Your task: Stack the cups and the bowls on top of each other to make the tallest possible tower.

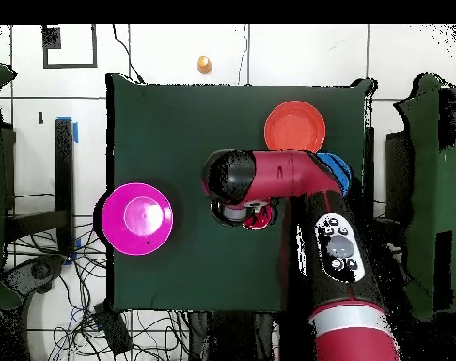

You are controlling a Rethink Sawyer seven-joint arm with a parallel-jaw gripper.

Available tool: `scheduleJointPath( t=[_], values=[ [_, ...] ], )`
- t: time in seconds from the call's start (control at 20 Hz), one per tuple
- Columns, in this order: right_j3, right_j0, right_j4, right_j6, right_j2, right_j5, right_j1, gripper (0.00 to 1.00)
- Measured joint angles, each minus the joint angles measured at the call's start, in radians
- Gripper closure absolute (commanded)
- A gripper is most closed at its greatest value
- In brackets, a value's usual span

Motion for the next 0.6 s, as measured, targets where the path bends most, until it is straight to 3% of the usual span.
scheduleJointPath(
  t=[0.6],
  values=[
    [-0.044, 0.138, 0.116, 0.061, -0.023, 0.0, 0.053, 1.0]
  ],
)
